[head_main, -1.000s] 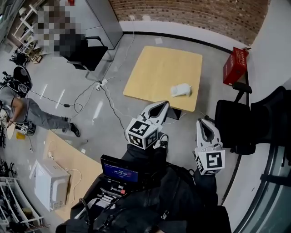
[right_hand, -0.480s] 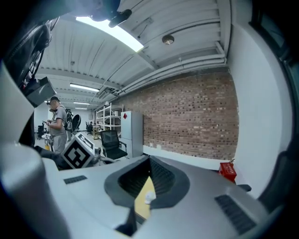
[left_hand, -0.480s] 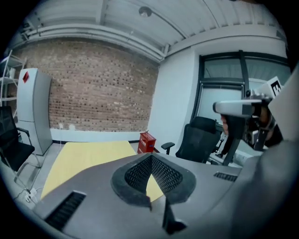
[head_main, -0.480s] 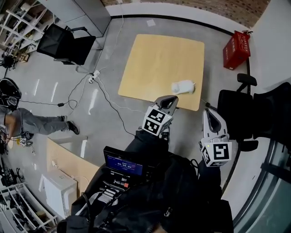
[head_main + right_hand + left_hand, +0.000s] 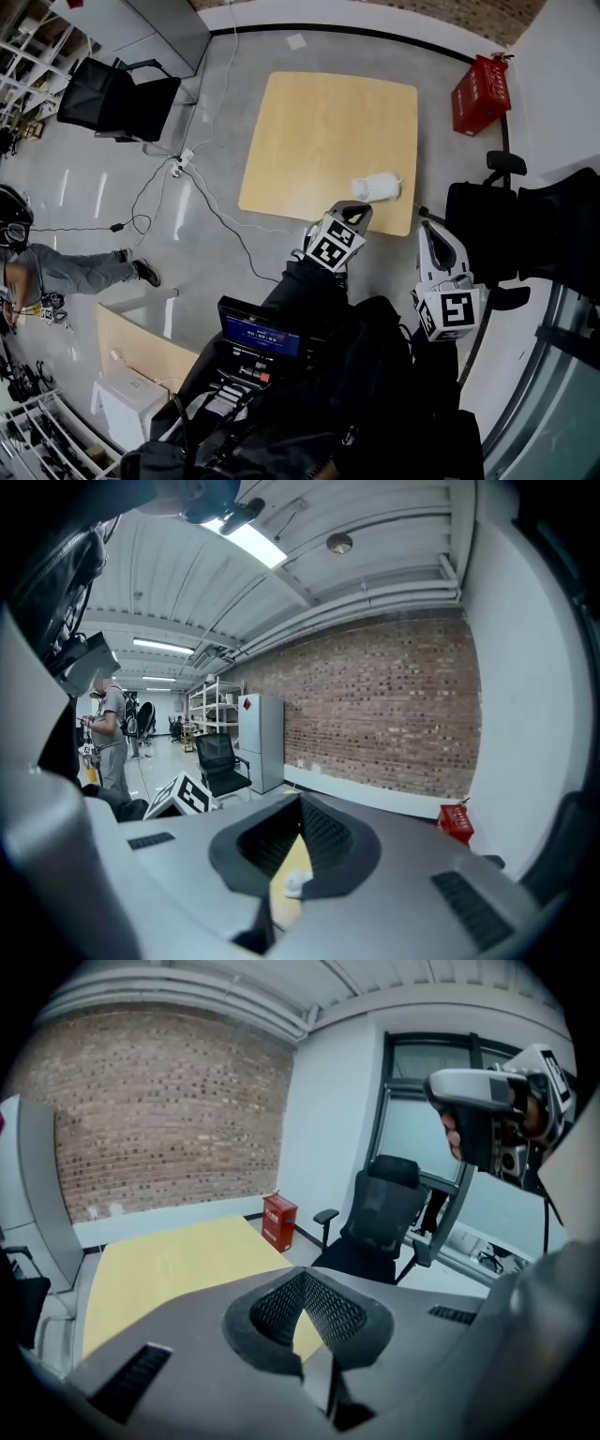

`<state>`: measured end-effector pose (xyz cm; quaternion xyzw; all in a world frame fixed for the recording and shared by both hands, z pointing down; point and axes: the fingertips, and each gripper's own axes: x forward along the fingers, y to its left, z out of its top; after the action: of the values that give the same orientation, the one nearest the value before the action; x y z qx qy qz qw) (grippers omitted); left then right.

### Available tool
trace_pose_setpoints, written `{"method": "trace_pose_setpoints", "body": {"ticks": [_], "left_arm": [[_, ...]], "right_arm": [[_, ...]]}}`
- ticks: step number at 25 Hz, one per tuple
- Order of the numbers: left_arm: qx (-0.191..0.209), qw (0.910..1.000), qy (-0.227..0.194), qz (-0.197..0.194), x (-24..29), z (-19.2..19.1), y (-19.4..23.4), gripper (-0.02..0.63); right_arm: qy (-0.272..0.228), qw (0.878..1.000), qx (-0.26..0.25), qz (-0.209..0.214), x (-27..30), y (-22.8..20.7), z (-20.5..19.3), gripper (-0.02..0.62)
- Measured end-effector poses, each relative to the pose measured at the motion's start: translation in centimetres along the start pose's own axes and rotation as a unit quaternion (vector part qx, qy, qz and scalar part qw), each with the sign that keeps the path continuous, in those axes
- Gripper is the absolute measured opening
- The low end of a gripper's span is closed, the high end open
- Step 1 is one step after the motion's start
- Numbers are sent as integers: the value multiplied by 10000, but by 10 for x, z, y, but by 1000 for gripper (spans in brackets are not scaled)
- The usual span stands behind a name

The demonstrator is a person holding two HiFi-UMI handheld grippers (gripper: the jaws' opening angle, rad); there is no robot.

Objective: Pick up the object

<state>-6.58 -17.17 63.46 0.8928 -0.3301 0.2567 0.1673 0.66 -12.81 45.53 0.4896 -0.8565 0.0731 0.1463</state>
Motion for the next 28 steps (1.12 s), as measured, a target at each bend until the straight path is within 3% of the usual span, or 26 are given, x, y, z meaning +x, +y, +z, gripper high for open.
{"method": "trace_pose_setpoints", "body": {"ticks": [10, 19, 28], "left_arm": [[308, 9972, 673, -100, 48, -30, 11, -2], [997, 9851, 1397, -91, 88, -49, 20, -2], [1071, 9770, 1827, -250, 128, -70, 37, 55]], "right_arm": [[198, 9993, 302, 96, 14, -25, -25, 5], [207, 9976, 545, 366, 27, -61, -35, 5], [454, 9960, 726, 240, 31, -99, -53, 5]]}}
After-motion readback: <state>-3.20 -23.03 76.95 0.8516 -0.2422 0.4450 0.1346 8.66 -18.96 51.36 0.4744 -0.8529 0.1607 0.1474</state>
